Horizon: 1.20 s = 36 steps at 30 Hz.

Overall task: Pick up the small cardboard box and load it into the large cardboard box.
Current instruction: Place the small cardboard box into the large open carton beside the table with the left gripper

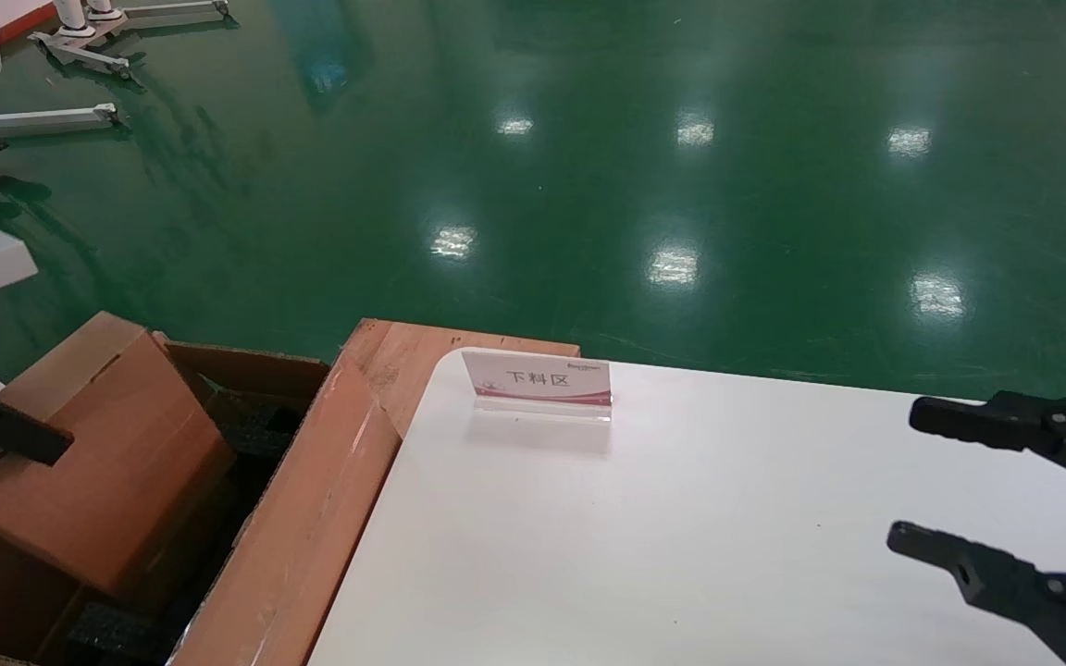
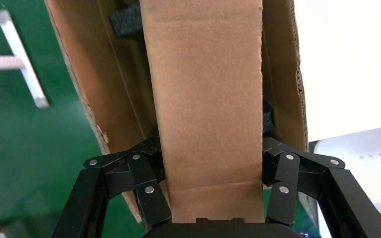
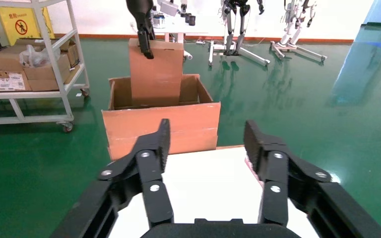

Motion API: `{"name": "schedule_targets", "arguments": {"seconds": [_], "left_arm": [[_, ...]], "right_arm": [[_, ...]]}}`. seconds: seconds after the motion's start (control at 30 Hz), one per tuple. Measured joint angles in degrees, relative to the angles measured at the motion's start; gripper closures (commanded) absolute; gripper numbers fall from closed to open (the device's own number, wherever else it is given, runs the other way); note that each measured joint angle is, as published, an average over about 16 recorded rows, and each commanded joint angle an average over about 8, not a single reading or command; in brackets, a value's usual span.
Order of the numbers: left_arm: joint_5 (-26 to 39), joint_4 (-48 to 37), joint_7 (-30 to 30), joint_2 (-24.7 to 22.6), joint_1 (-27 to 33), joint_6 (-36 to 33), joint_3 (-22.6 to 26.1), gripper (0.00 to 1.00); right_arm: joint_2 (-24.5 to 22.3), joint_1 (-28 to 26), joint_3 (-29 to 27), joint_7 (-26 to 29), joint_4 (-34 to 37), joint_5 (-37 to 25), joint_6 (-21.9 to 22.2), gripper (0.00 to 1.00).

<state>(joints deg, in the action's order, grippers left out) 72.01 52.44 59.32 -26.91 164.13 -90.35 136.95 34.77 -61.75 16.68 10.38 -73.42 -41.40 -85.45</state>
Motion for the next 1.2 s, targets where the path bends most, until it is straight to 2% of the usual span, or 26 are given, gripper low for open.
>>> {"name": "schedule_targets", "arguments": {"seconds": [0.27, 0.57, 1.2], "left_arm": [[-1.6, -3.5, -3.0, 2.4, -2.8, 2.0, 1.3, 1.0], [-4.3, -8.4, -6.8, 3.6, -8.6, 6.2, 1.2, 1.0], [-12.0, -22.4, -14.9, 0.1, -23.6, 13.2, -0.5, 1.0]], "right_arm": [[0.0, 0.0, 0.0, 0.0, 0.0, 0.0, 0.0, 0.0], [0.0, 0.0, 0.1, 0.0, 0.0, 0.0, 0.0, 0.0], [-0.1, 0.0, 0.1, -0.1, 0.0, 0.1, 0.1, 0.0]]}}
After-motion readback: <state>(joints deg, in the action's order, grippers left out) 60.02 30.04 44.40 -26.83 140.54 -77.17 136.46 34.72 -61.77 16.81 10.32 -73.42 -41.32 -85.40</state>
